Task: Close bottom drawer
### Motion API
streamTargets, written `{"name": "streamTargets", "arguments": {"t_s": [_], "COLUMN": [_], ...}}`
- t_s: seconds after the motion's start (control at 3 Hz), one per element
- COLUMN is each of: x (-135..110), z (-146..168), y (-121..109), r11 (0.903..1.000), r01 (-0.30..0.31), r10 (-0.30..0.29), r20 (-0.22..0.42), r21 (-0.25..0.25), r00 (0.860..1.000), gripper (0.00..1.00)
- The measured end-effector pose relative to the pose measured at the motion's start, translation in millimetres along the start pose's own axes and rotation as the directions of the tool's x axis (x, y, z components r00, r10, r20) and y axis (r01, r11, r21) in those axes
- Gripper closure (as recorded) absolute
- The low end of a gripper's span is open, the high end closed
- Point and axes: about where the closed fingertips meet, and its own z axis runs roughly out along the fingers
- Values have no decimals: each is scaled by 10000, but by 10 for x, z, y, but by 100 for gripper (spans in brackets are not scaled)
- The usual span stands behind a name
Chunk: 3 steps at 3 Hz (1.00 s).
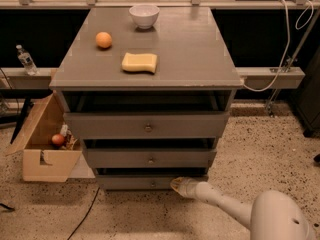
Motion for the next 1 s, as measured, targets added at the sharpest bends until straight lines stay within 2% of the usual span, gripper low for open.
{"name": "streamTargets", "arguments": {"t_s": [0.67,1.0], "x": [12,44], "z": [-111,-424], "y": [-123,-19], "r11": [9994,9998], "r01": [39,-167], "r10": [-46,163], "r20": [190,407], "r21": [348,100], "r00": [9998,9990], "gripper": [100,100]}}
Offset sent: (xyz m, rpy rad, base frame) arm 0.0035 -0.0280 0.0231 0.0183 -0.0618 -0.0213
